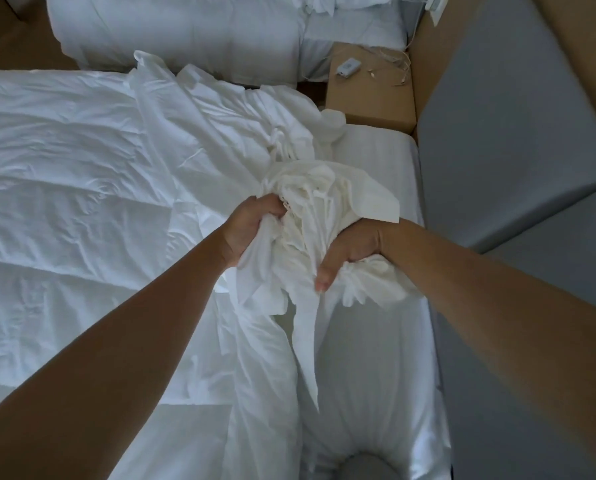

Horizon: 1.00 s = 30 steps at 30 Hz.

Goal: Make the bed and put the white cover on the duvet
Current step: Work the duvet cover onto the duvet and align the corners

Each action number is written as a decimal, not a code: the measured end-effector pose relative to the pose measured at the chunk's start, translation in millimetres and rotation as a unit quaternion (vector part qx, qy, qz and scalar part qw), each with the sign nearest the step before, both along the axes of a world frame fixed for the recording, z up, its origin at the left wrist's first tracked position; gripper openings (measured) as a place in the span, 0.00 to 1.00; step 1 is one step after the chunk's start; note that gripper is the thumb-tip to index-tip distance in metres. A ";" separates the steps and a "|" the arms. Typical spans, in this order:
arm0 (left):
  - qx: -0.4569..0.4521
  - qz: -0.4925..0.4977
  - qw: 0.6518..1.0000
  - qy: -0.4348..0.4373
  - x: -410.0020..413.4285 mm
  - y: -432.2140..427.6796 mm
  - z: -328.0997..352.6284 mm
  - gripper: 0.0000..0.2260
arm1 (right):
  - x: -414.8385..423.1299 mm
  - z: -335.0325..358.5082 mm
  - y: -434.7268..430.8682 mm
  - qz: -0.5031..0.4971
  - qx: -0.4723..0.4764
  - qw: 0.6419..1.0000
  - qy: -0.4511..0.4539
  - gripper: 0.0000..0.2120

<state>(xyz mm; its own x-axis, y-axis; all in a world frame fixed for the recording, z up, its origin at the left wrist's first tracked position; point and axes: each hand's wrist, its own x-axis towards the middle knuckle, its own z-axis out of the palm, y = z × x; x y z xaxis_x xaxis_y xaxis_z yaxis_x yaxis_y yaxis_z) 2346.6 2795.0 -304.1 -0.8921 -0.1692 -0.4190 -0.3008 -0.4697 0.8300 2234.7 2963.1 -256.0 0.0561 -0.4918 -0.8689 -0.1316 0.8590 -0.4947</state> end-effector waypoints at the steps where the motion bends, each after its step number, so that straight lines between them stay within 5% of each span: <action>1: 0.017 -0.032 0.999 -0.003 2.9 1.0 2.5 0.23 | -4.6 1.6 3.3 -0.031 -0.027 0.999 -0.007 0.36; 4: 0.031 -0.131 0.991 -0.024 13.9 10.8 15.2 0.15 | -21.3 3.3 15.1 -0.184 -0.113 0.976 -0.022 0.11; 7: -0.014 -0.249 0.966 -0.063 18.8 19.9 9.3 0.37 | -30.1 -6.0 16.1 -0.231 -0.142 0.962 -0.030 0.17; 9: -0.044 -0.279 0.958 -0.056 18.4 23.4 4.2 0.33 | -31.8 -12.7 14.8 -0.231 -0.148 0.961 -0.028 0.15; 16: 0.021 -0.067 0.995 0.066 4.8 6.5 9.2 0.21 | -16.1 -2.4 13.5 -0.205 -0.108 0.969 -0.082 0.08; 18: 0.018 -0.036 0.996 0.076 -6.9 2.3 11.1 0.24 | -5.4 3.1 5.8 -0.146 -0.075 0.986 -0.011 0.19; 23: 0.040 -0.012 0.997 0.062 -20.5 4.1 10.2 0.25 | 10.6 8.2 -5.3 -0.103 -0.088 0.991 0.018 0.24; 30: 0.050 -0.021 0.995 0.081 -21.7 -0.6 17.0 0.13 | 2.8 3.2 12.7 -0.199 -0.203 0.956 -0.071 0.21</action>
